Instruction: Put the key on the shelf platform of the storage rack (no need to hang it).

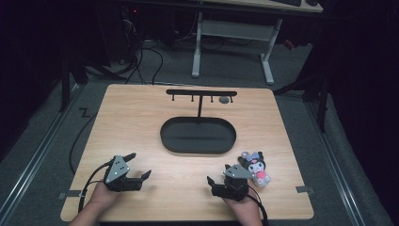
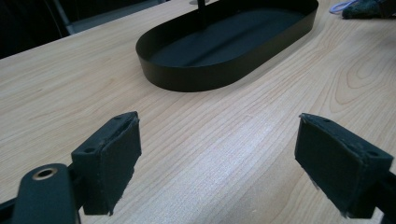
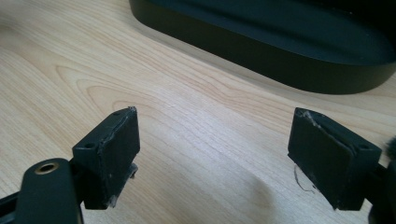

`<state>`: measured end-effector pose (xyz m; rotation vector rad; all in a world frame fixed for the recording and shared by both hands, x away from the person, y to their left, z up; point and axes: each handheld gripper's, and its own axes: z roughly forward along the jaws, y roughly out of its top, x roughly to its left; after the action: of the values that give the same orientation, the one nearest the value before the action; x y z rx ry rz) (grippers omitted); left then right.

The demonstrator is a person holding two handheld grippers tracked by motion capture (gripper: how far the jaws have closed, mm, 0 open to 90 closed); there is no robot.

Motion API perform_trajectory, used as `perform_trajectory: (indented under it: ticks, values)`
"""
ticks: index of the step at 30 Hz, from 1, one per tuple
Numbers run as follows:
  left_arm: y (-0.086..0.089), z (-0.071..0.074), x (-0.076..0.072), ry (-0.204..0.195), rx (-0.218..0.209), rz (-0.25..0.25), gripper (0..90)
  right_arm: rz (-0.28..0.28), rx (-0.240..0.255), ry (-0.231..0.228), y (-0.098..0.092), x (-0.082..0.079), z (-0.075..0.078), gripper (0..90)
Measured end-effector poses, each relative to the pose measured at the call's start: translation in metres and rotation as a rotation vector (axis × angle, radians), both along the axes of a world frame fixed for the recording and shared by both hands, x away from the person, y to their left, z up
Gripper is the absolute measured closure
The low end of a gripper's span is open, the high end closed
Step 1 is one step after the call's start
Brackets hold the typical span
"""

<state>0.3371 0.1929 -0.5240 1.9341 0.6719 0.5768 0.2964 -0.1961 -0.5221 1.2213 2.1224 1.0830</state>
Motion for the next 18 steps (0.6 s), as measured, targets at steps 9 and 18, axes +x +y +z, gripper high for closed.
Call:
perform_trajectory:
  ticks: [9,18]
  values:
    - [-0.0009,-0.0001,0.0011,0.003,0.0,0.0,15.4,-0.01,0.004,0.006,-0.0057,-0.001,-0.0001,16.2]
    - [-0.0009,-0.0001,0.0008,0.003,0.003,-0.002,15.4,-0.009,0.002,0.008,-0.0042,-0.0006,-0.0005,16.2]
